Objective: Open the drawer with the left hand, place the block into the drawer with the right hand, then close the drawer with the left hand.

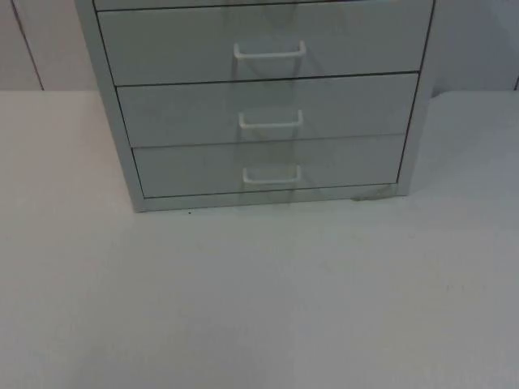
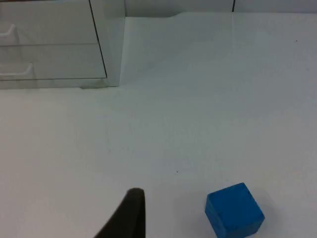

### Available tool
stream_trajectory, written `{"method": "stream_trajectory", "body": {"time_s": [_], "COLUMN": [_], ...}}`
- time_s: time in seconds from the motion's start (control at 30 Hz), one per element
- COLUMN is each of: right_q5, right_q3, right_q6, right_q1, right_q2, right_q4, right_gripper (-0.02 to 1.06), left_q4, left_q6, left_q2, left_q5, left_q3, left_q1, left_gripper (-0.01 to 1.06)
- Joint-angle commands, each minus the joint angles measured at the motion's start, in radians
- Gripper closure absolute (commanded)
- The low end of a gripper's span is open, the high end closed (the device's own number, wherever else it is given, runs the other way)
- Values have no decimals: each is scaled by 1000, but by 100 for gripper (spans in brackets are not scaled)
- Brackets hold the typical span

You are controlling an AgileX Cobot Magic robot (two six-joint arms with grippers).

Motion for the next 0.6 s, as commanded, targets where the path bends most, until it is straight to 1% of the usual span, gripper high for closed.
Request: {"method": "stream_trajectory", "body": {"time_s": [0.0, 0.03, 0.17, 0.2, 0.23, 0.33, 0.37, 0.5, 0.53, 0.57], "right_q5": [-22, -22, -84, -84, -115, -169, -169, -232, -232, -245], "right_q3": [-9, -9, -47, -47, -65, -104, -104, -145, -145, -152], "right_q6": [-2, -2, -4, -4, -4, -4, -4, -4, -4, -4], "right_q1": [-3, -3, -3, -3, -3, -3, -3, -3, -3, -3], "right_q2": [-2, -2, 103, 103, 159, 278, 278, 452, 452, 498], "right_q4": [-2, -2, -3, -3, -3, -2, -2, 0, 0, 0], "right_gripper": [-1, -1, -1, -1, -1, -1, -1, -1, -1, -1], "left_q4": [-3, -3, -7, -7, -7, -7, -7, -16, -16, -25], "left_q6": [-18, -18, -23, -23, -23, -18, -18, -18, -18, -18], "left_q2": [-2, -2, 39, 39, 54, 109, 109, 203, 203, 234], "left_q5": [-14, -14, -21, -21, -23, -58, -58, -126, -126, -147], "left_q3": [-11, -11, -49, -49, -56, -58, -58, -58, -58, -58], "left_q1": [-1, -1, -1, -1, -1, -1, -1, -1, -1, -1], "left_gripper": [0, 0, 0, 0, 0, 0, 0, 0, 0, 0]}}
